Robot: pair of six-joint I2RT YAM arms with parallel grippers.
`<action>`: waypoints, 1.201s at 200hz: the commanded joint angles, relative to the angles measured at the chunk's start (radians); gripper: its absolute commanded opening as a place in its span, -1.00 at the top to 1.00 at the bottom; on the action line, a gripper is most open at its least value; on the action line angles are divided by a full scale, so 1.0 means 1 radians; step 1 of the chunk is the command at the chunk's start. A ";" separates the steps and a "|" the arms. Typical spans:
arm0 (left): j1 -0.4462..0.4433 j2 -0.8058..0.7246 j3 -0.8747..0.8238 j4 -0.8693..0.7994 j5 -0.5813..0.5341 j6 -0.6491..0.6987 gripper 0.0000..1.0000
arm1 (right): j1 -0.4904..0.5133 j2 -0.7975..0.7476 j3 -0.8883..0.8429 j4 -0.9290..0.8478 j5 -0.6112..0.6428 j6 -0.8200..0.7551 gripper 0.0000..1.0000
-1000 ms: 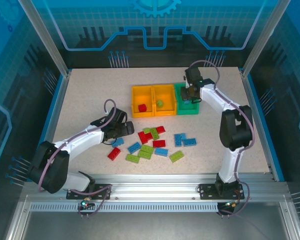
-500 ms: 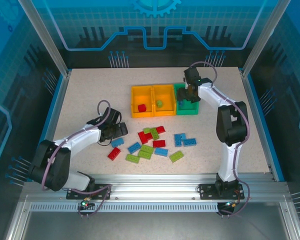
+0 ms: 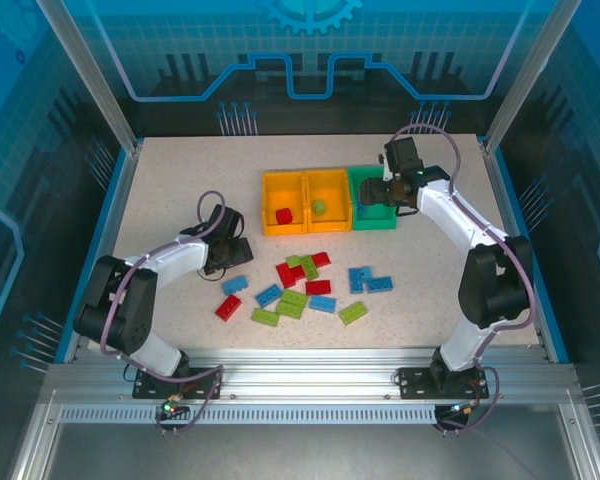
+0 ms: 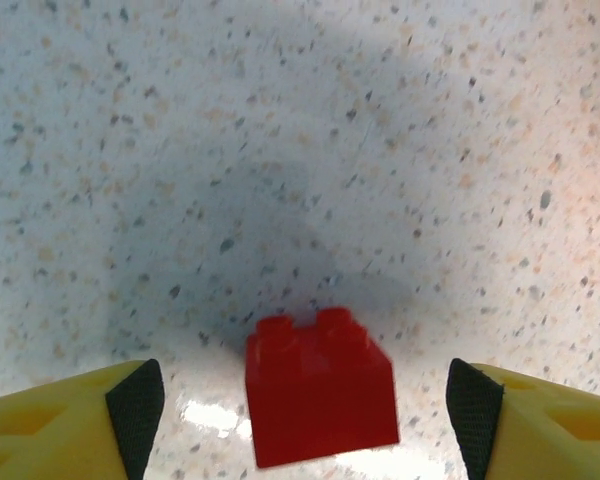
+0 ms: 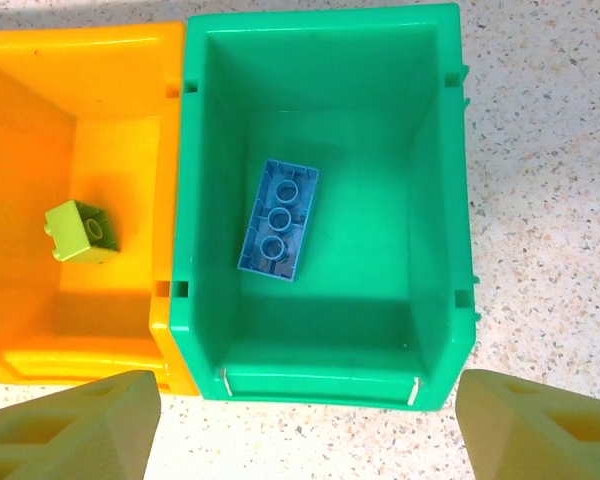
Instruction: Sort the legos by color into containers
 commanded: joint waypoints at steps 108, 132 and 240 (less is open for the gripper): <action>0.022 0.042 0.040 0.024 0.099 0.030 0.13 | -0.010 -0.092 -0.060 -0.032 0.035 -0.010 -0.60; 0.022 0.026 0.059 0.019 0.106 0.034 0.24 | -0.010 -0.109 -0.073 -0.037 0.039 -0.010 -0.60; -0.022 0.032 0.403 -0.053 0.151 0.128 0.28 | 0.110 -0.252 -0.361 -0.033 -0.008 0.069 -0.57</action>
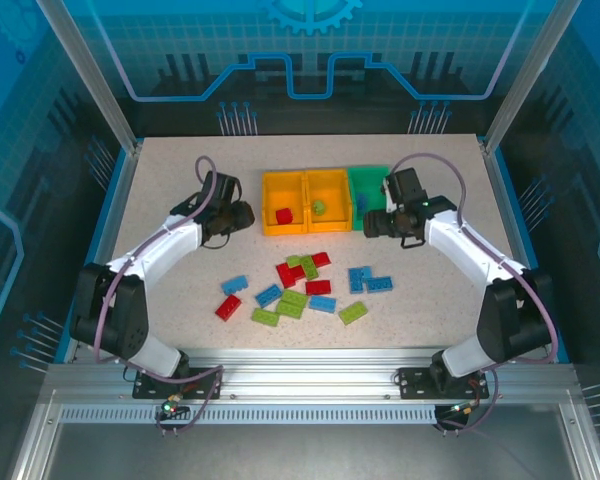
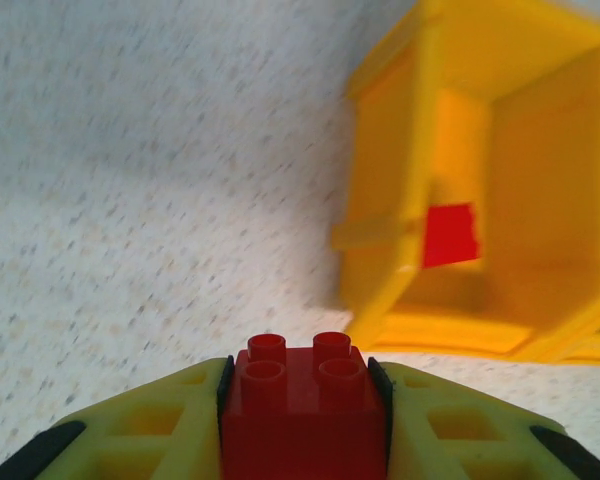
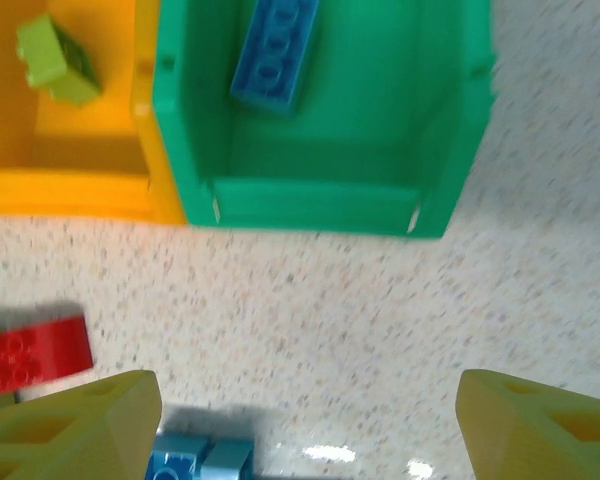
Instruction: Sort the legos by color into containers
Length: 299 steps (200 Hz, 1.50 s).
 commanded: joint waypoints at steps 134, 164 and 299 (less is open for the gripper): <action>-0.073 0.466 0.483 -0.047 0.095 0.059 0.17 | 0.160 0.093 -0.160 0.006 -0.063 0.153 -0.13; -0.087 0.456 0.477 -0.046 0.095 0.062 0.06 | 0.158 0.133 -0.157 0.015 -0.061 0.145 -0.05; -0.118 0.235 0.261 -0.022 0.050 0.081 -0.25 | 0.098 0.052 -0.104 -0.023 -0.054 0.115 0.52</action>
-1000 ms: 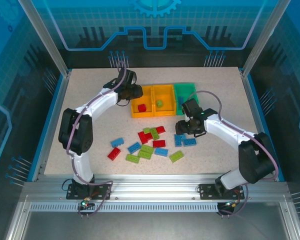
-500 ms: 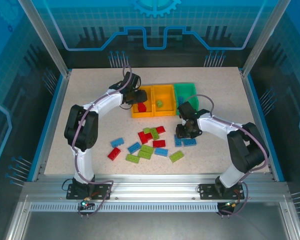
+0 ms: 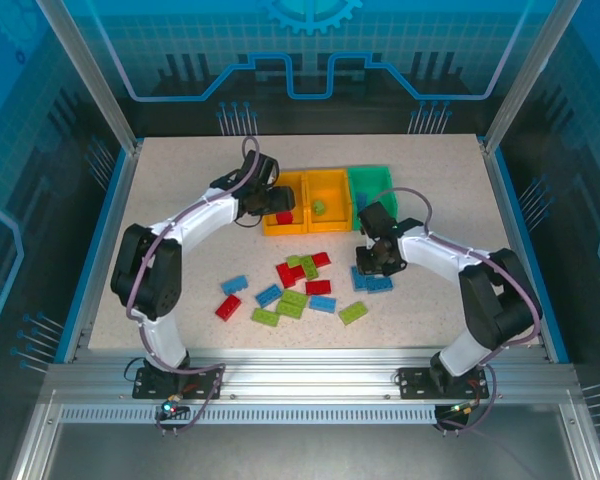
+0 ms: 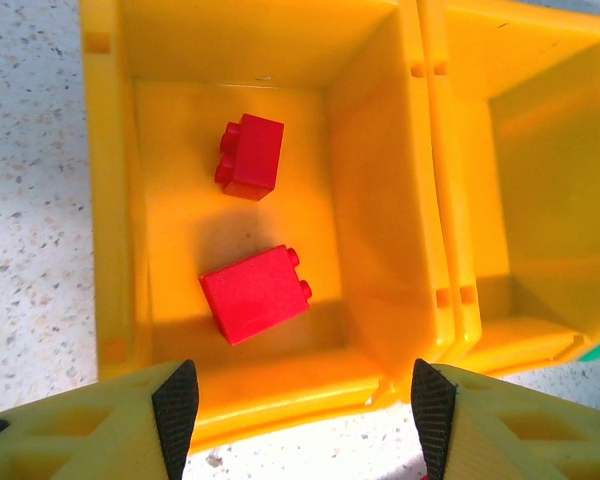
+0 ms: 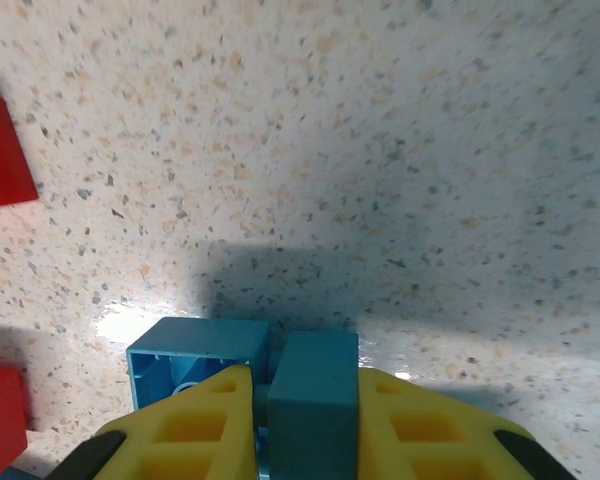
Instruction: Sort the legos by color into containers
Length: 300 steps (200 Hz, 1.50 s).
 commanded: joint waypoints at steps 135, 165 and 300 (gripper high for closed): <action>-0.054 -0.096 -0.154 0.017 -0.039 -0.004 -0.33 | -0.149 0.126 0.368 -0.071 -0.077 -0.134 0.58; -0.056 -0.095 -0.160 0.019 -0.039 -0.003 -0.33 | -0.125 0.139 0.315 -0.071 -0.091 -0.159 0.58; -0.058 -0.095 -0.186 0.016 -0.040 -0.006 -0.34 | -0.090 0.164 0.111 0.028 -0.061 -0.087 0.24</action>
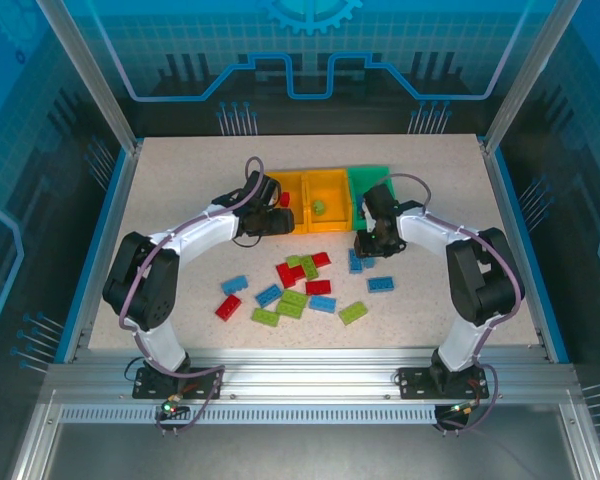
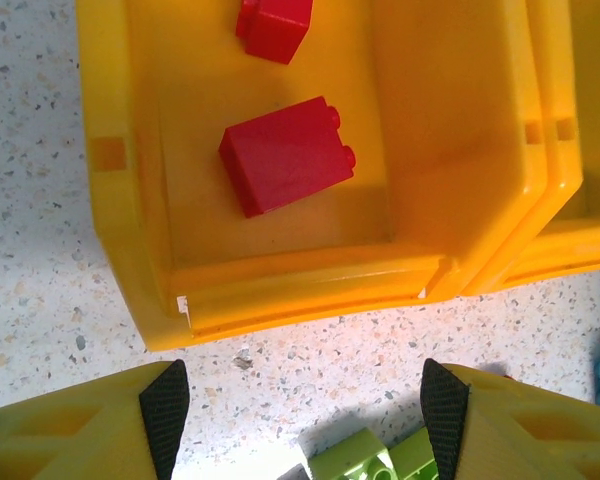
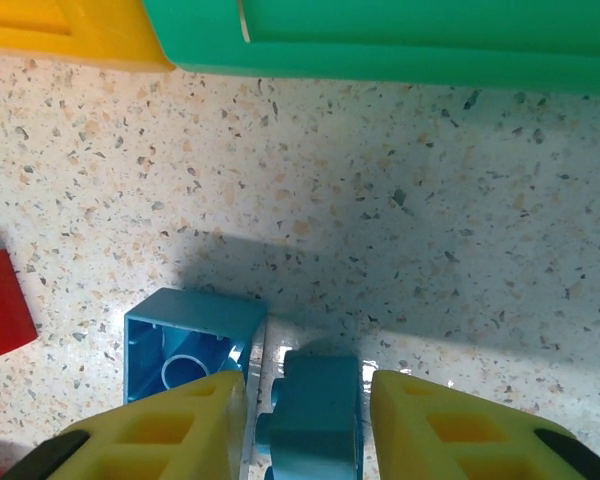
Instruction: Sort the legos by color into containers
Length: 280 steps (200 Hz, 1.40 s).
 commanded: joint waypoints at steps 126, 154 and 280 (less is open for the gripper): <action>-0.009 -0.045 -0.025 -0.005 -0.022 -0.006 -0.35 | -0.006 -0.067 -0.055 -0.004 0.013 0.010 0.56; -0.012 -0.056 -0.034 -0.006 -0.022 -0.006 -0.35 | -0.020 -0.107 0.024 -0.036 0.043 -0.003 0.56; -0.063 -0.170 -0.180 -0.009 -0.048 -0.031 -0.76 | -0.136 0.277 0.522 -0.111 0.094 -0.039 0.14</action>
